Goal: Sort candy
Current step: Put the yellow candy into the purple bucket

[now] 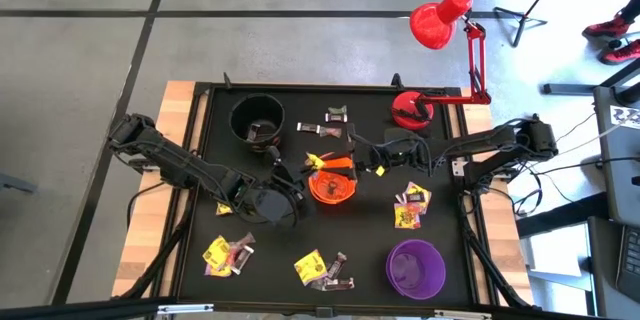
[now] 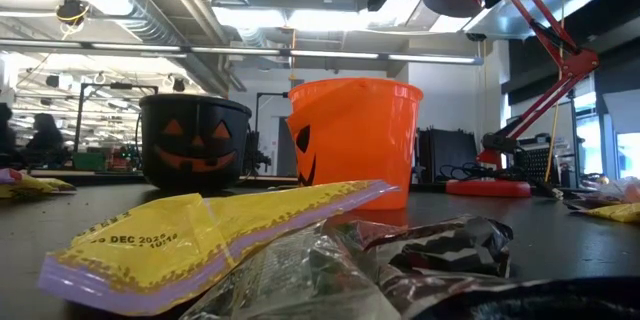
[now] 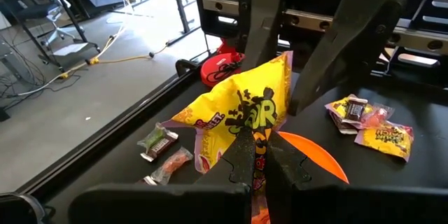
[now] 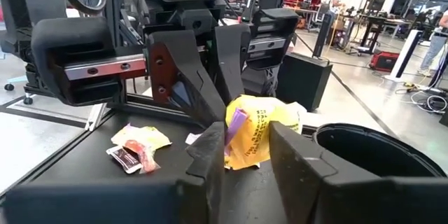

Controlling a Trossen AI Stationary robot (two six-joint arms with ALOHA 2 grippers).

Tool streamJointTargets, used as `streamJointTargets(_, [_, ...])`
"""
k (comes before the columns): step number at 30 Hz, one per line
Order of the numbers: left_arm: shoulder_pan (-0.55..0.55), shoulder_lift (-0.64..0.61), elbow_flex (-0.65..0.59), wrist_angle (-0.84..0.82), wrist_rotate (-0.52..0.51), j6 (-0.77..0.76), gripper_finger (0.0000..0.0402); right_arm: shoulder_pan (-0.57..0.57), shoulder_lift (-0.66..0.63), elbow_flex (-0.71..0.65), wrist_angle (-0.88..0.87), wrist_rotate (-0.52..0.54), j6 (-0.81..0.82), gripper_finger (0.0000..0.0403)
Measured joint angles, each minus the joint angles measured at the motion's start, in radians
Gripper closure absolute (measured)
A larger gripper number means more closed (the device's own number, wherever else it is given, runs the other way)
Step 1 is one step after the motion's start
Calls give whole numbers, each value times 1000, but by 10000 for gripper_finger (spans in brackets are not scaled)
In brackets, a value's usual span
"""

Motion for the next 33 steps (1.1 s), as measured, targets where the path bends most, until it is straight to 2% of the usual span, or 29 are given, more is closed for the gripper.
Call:
streamJointTargets(10, [-1, 0, 0, -7, 29, -4, 398, 0, 0, 0, -1, -57, 0, 397])
streamJointTargets(15, [-1, 0, 0, -14, 33, -43, 383, -1, 0, 0, -1, -61, -2, 396])
streamJointTargets(23, [-14, 0, 0, -22, 39, -18, 295, -1, -3, 0, -7, -65, -3, 401])
streamJointTargets(28, [-50, -4, 0, -23, -52, 22, 255, -1, -11, 0, -31, -65, -3, 402])
streamJointTargets(33, [-97, -25, 0, -22, -142, 33, 241, -1, -50, 0, -89, -65, -3, 402])
